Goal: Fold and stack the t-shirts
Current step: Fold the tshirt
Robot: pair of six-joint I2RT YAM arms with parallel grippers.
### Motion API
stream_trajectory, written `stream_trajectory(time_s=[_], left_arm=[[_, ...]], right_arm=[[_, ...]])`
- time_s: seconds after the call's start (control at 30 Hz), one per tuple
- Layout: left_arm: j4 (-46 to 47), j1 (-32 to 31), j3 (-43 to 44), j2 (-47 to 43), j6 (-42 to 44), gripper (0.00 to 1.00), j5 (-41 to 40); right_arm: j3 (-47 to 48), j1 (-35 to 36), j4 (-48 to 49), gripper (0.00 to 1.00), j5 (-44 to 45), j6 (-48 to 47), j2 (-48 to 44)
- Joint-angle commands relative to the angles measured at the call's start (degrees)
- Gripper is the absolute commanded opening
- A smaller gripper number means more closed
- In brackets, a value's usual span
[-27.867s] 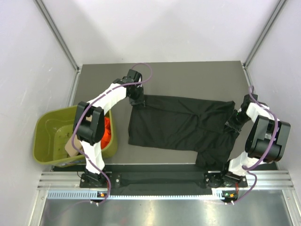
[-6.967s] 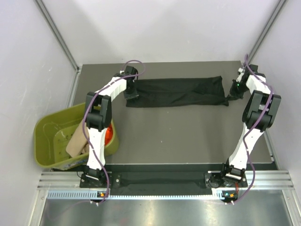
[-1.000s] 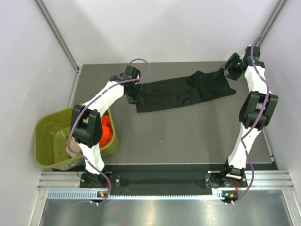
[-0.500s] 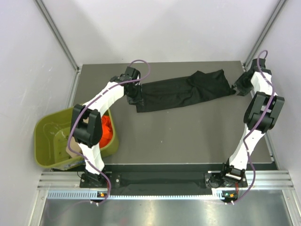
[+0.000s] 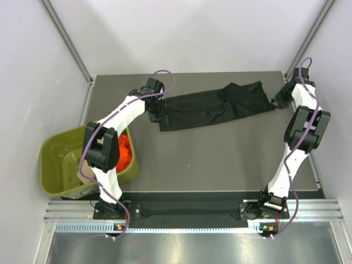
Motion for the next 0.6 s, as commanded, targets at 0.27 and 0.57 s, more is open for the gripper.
stream_trajectory(time_s=[0.27, 0.57], left_arm=[[1.34, 0.00, 0.51, -0.85, 0.69, 0.37, 0.37], [0.81, 0.09, 1.65, 0.12, 0.69, 0.37, 0.37]], right_arm=[[7.82, 2.75, 2.74, 0.27, -0.34, 1.81, 5.89], [11.69, 3.19, -0.78, 0.30, 3.52, 1.81, 9.32]])
